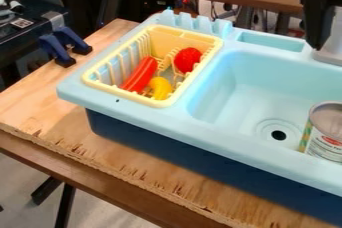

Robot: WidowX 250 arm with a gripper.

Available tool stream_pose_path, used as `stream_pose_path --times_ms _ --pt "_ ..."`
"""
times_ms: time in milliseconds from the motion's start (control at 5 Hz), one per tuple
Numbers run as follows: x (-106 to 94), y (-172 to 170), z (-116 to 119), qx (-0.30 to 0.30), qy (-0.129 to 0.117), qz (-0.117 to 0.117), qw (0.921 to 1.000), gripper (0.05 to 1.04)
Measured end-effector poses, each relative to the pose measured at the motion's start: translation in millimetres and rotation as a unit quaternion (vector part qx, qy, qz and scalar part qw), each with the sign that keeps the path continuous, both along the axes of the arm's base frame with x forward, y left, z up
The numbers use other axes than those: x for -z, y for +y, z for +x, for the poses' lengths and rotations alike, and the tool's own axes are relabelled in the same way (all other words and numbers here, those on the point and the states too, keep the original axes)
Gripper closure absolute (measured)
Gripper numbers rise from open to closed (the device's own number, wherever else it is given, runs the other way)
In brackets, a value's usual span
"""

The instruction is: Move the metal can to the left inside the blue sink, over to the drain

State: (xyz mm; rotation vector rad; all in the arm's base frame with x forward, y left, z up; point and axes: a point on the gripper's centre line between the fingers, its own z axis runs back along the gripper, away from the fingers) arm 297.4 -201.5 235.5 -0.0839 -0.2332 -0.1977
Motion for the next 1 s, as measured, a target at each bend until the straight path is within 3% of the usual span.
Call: stream_pose_path --times_ms 400,600,800,1000 --pt "20.7 -6.4 8.1 -0.037 0.024 0.007 0.9990 0.085" --pt "25.6 -8.9 21.5 -0.064 0.017 0.015 0.9977 0.085" --pt "35.5 -6.5 34.4 -0.090 0.036 -0.009 0.9952 0.085" --pt "48.5 1.2 50.5 -0.117 0.047 -0.017 0.9919 0.085"
